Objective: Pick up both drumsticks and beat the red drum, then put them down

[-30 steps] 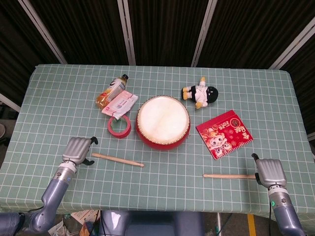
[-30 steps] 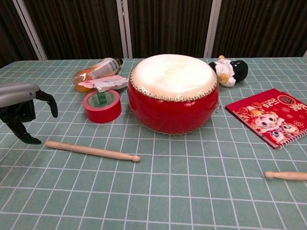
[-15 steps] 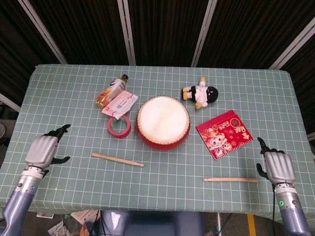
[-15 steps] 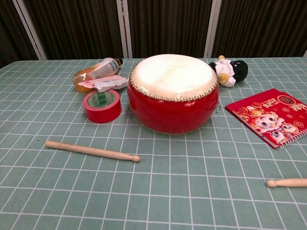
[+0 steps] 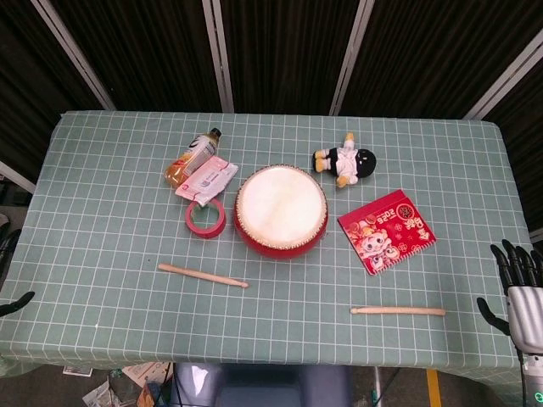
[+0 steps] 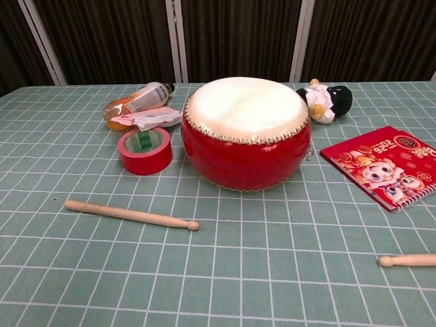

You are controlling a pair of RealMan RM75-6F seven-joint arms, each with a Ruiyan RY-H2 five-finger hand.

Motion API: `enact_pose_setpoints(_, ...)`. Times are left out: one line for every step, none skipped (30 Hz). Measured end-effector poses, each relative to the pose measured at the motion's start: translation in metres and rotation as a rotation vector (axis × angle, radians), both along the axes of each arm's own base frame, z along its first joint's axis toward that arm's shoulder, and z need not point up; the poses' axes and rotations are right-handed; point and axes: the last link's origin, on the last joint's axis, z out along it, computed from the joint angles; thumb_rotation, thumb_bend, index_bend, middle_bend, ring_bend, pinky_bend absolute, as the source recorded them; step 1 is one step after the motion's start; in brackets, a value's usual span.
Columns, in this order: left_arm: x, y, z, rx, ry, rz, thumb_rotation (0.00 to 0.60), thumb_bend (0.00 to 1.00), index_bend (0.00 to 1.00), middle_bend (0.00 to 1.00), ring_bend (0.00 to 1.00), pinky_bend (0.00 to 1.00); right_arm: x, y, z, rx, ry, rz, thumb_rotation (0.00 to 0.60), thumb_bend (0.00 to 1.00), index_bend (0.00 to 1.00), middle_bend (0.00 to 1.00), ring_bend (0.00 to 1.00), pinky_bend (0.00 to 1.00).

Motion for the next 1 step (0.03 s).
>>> enact_pose_setpoints(-0.0025,-0.0022,0.0011,0.006,-0.007,0.004,0.6,0.05,0.0,0.0,0.0,0.0,-0.0009,0.0033,0.0002,-0.008,-0.008,0.016,0.6,0.32,0.0,0.0,0.0,0.0)
